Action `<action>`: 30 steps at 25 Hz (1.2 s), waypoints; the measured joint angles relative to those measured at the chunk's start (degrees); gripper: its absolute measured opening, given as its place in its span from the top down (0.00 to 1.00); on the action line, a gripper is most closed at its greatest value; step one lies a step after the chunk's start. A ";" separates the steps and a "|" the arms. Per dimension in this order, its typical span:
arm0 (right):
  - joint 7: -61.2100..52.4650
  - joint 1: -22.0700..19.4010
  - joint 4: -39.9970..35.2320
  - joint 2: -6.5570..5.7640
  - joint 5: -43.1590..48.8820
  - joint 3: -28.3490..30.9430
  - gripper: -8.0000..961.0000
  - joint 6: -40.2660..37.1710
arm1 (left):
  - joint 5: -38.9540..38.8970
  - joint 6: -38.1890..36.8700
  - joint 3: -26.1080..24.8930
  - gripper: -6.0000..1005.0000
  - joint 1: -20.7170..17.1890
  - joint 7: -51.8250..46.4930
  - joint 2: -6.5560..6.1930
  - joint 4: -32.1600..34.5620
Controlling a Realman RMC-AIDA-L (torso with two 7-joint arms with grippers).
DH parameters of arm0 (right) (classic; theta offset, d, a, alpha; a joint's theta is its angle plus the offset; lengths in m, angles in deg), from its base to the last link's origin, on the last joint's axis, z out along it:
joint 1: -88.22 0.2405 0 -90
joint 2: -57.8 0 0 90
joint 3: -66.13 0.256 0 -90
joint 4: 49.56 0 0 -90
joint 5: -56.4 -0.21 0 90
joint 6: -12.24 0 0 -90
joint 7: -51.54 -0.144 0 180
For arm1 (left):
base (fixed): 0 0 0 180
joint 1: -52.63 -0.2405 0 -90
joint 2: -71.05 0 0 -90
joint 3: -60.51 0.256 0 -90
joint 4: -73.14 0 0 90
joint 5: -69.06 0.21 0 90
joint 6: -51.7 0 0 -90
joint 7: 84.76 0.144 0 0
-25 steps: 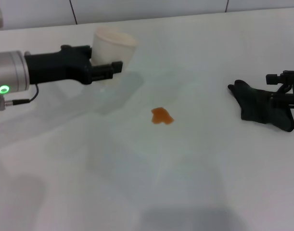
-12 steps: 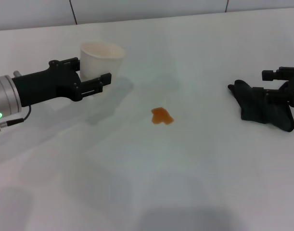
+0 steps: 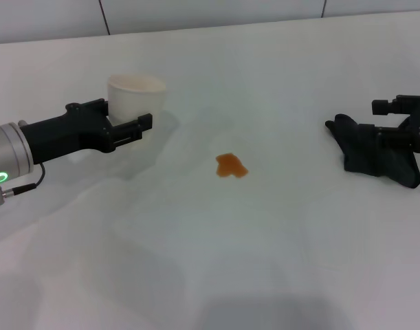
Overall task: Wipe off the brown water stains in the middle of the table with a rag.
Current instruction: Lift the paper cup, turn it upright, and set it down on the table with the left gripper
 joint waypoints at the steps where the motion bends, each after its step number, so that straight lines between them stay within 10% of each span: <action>1: 0.00 0.08 -0.05 -0.02 -0.01 0.00 0.32 0.07 | 0.01 0.61 0.01 0.36 -0.04 0.09 -0.01 0.24; 30: 0.53 0.19 -0.24 -0.07 -0.07 0.00 0.32 0.22 | 4.94 9.86 0.05 0.36 0.97 7.92 -0.03 6.97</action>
